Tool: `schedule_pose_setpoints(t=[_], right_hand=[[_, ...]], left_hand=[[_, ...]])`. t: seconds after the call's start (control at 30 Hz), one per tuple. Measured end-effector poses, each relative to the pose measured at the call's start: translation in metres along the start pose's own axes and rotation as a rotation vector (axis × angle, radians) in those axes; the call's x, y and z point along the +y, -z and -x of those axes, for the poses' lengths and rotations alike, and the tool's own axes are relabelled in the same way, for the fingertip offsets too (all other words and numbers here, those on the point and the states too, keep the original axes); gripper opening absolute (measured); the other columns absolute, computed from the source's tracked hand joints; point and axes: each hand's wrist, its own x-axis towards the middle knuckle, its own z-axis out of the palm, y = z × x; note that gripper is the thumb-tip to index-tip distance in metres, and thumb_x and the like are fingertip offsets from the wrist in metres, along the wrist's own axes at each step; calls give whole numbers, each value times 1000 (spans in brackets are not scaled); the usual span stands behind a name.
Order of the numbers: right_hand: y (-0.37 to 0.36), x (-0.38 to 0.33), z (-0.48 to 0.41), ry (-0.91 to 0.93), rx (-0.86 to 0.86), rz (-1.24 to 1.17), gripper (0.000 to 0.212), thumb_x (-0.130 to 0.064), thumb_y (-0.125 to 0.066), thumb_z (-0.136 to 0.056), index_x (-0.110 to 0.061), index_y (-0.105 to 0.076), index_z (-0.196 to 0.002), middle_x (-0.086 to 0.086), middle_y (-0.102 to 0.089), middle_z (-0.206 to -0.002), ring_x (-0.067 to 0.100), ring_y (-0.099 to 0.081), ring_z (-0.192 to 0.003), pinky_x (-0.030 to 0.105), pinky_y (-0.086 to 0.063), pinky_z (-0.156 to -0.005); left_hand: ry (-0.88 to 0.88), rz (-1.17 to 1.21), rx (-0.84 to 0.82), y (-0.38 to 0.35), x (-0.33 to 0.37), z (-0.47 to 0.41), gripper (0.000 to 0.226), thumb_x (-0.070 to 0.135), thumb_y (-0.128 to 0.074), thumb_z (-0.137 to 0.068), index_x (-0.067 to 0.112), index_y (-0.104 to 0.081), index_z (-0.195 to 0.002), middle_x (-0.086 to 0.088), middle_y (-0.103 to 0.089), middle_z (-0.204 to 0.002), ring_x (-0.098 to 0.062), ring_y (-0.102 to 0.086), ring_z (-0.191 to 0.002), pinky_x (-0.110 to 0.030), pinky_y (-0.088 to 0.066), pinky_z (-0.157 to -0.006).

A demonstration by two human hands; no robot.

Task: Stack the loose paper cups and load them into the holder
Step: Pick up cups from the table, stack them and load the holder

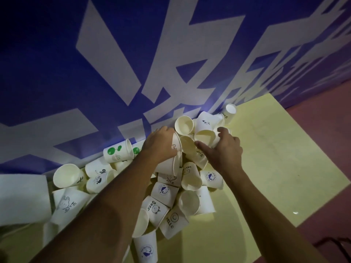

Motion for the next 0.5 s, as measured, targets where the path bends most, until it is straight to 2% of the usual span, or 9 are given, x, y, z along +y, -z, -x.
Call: schedule_pose_setpoints(t=[0.07, 0.17, 0.27, 0.33, 0.4, 0.5], right_hand=[[-12, -5, -11, -20, 31, 56, 86, -78, -66, -79, -14, -49, -134, 8, -62, -129, 34, -48, -124, 48, -39, -97], [-30, -10, -24, -6, 71, 122, 82, -81, -60, -80, -13, -52, -125, 10, -65, -122, 33, -51, -119, 48, -38, -99], [-43, -13, -30, -10, 107, 162, 74, -76, -58, -83, -12, -53, -120, 11, -67, -117, 34, -55, -115, 50, -36, -105], [-45, -17, -28, -21, 130, 141, 67, -70, -60, -84, -12, -51, -118, 11, -67, -115, 34, -57, -112, 50, -38, -105], [-45, -18, -23, -1, 155, 27, 65, -59, -68, -83, -13, -47, -124, 10, -65, -115, 33, -57, -107, 48, -45, -96], [-38, -21, -5, 132, 165, -189, 77, -40, -81, -81, -16, -39, -141, 9, -54, -132, 27, -53, -116, 36, -49, -93]], left_hand=[[34, 87, 29, 11, 1, 11, 71, 47, -81, -82, 22, -45, -138, -1, -51, -134, -21, -58, -113, -29, -50, -86], [91, 355, 120, 25, -1, 42, 77, 43, -85, -79, 26, -38, -138, 1, -46, -135, -18, -54, -112, -24, -49, -80], [99, 598, 178, 32, -8, 77, 82, 36, -87, -78, 29, -32, -138, 6, -49, -128, -14, -56, -110, -17, -50, -76], [77, 648, 192, 33, -14, 95, 86, 36, -88, -77, 34, -30, -140, 8, -50, -130, -13, -57, -112, -16, -53, -76], [56, 650, 214, 33, -21, 107, 87, 41, -89, -75, 38, -32, -140, 9, -48, -134, -14, -56, -117, -19, -55, -78], [99, 721, 236, 40, -33, 124, 84, 48, -89, -72, 42, -37, -138, 13, -46, -136, -10, -53, -119, -22, -54, -82]])
